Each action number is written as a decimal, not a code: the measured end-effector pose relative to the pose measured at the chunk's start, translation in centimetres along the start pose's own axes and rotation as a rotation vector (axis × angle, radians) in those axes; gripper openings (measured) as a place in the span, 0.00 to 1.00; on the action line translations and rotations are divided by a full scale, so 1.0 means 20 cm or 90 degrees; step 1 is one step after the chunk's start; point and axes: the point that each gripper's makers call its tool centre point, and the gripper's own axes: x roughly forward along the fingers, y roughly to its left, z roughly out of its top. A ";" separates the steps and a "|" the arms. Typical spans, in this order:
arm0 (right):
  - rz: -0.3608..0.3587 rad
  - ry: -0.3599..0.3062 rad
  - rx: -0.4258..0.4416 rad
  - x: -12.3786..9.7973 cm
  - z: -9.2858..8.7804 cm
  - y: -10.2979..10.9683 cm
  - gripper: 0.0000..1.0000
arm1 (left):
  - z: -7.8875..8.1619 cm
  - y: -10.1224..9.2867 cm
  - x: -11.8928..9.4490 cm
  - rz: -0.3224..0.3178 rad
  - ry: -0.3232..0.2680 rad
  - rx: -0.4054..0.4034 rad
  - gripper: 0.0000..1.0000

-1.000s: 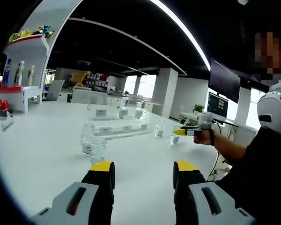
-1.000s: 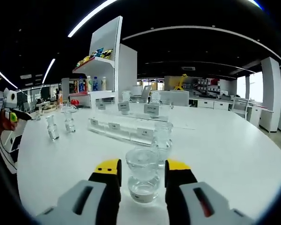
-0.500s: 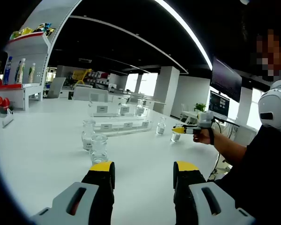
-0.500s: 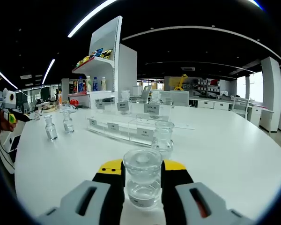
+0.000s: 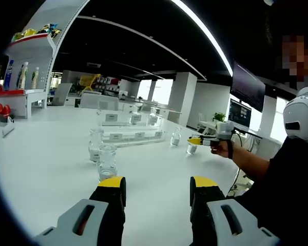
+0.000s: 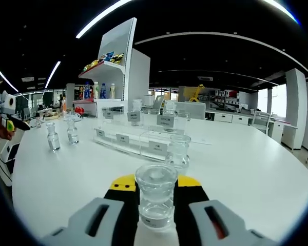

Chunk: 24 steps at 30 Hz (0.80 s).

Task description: Identify the label on the chemical reagent bottle, grasp the chemical reagent bottle, and place it in the designated position on the reagent rack

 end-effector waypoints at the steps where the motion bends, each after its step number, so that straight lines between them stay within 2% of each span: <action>1: 0.002 0.001 0.003 0.00 0.00 0.00 0.24 | 0.00 0.00 0.00 0.000 0.000 0.000 0.50; 7: 0.005 -0.004 0.019 0.00 0.03 -0.01 0.24 | -0.01 0.00 -0.01 0.002 0.000 -0.002 0.50; 14: 0.014 0.000 0.004 0.01 0.08 0.05 0.24 | -0.01 0.01 -0.03 0.003 -0.005 -0.005 0.50; 24: 0.012 0.001 -0.007 0.00 0.11 0.08 0.25 | -0.01 0.01 -0.04 0.004 -0.007 -0.006 0.50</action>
